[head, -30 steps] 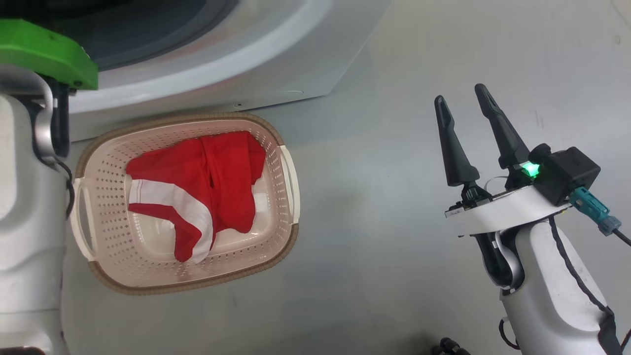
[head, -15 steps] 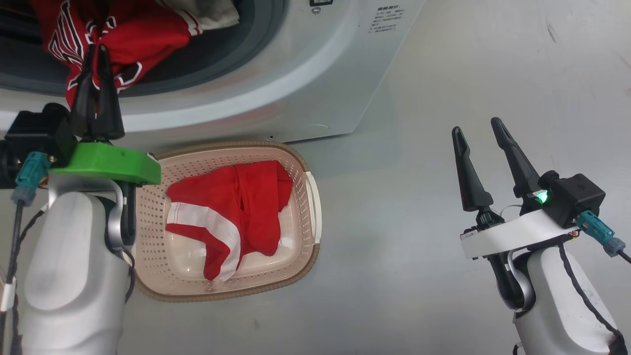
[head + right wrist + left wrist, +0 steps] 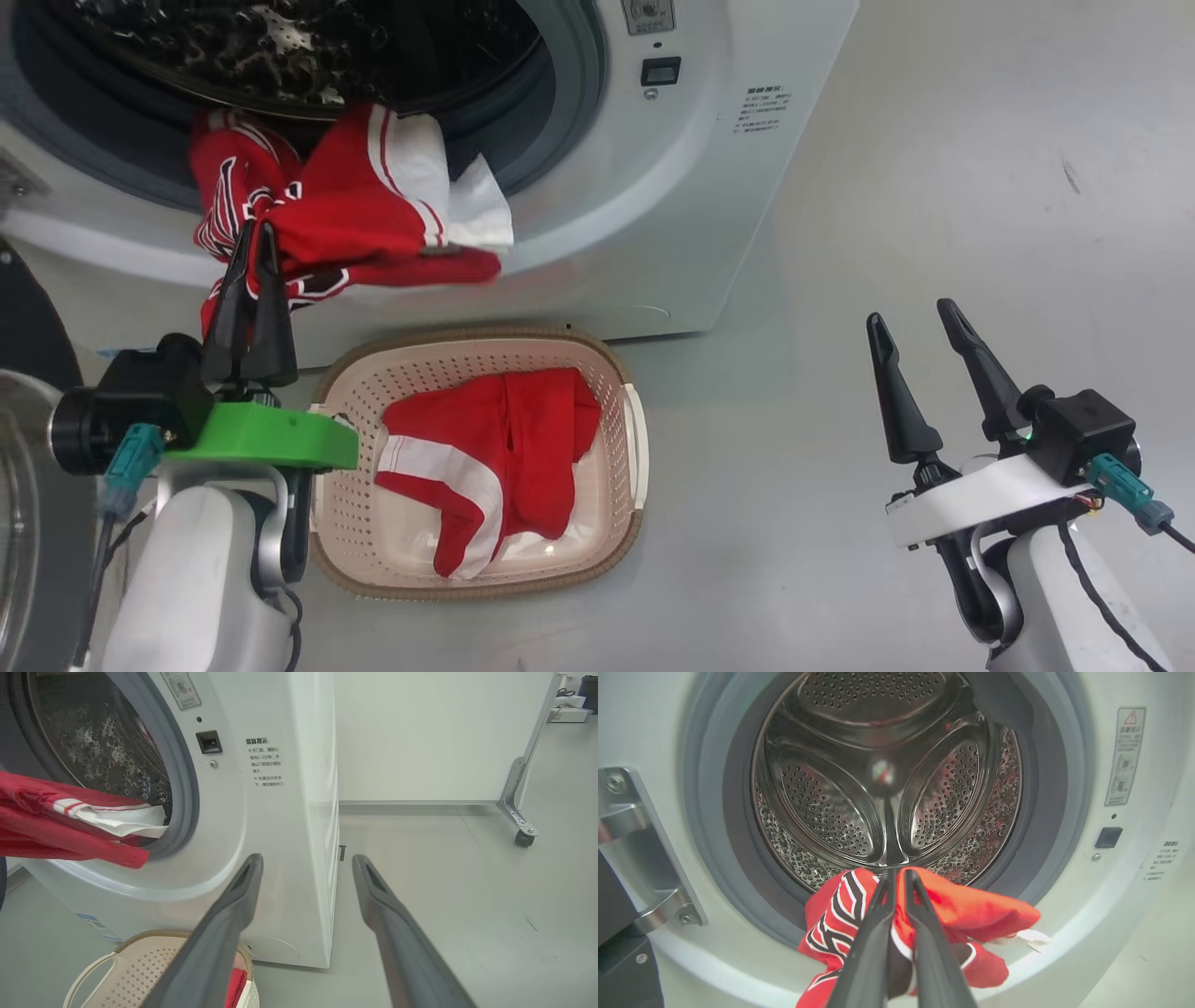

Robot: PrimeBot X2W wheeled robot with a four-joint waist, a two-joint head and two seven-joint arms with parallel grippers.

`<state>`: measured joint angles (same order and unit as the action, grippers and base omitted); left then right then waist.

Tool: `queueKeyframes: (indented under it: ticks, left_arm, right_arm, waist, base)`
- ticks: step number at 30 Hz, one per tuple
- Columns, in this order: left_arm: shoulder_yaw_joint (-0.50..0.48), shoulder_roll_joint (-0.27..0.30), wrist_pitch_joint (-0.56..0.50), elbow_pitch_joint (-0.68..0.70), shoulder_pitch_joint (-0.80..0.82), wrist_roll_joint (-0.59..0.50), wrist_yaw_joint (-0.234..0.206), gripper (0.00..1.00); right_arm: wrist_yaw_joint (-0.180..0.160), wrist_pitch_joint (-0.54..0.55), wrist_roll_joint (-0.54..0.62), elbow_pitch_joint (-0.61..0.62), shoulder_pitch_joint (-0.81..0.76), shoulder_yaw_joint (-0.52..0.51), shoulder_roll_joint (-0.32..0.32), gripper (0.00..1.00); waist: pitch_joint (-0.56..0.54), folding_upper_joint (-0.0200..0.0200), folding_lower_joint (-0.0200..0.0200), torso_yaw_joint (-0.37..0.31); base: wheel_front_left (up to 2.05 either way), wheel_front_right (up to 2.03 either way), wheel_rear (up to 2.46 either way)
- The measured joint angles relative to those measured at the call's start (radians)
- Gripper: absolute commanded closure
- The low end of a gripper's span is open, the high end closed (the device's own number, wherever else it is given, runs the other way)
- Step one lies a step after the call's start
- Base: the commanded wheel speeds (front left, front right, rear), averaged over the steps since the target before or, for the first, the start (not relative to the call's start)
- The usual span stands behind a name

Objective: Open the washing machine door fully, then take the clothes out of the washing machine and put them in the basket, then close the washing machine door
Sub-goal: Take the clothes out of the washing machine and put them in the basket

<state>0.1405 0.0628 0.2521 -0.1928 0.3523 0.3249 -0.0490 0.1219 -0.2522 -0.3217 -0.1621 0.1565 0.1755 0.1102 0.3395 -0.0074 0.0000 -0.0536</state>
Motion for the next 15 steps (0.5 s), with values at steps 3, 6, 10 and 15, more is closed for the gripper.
queueKeyframes:
  ticks: [3, 6, 10, 15]
  left_arm:
    - [0.003, -0.003, 0.0, 0.035, -0.036, 0.0, 0.0, 1.0]
    - [0.016, -0.008, 0.0, 0.039, -0.082, 0.009, 0.0, 1.0]
    - [0.036, -0.011, 0.0, 0.034, -0.148, 0.027, 0.001, 1.0]
    - [0.065, -0.013, 0.0, 0.024, -0.173, 0.05, 0.012, 1.0]
  right_arm:
    - [0.0, 0.0, 0.0, 0.0, -0.013, 0.001, 0.001, 0.0]
    - [0.0, 0.0, 0.0, 0.0, -0.023, 0.007, 0.0, 0.0]
    - [0.0, 0.0, 0.0, 0.003, -0.027, 0.021, -0.003, 0.0]
    - [0.0, 0.0, 0.0, 0.014, -0.028, 0.031, -0.008, 0.0]
  waist:
    - [-0.03, 0.0, 0.0, 0.013]
    - [-0.056, 0.0, 0.0, 0.025]
    - [-0.078, 0.0, 0.0, 0.035]
    - [-0.08, 0.0, 0.0, 0.029]
  base:
    - [0.0, 0.0, 0.0]
    - [0.0, 0.0, 0.0]
    - [0.0, 0.0, 0.0]
    - [0.0, 0.0, 0.0]
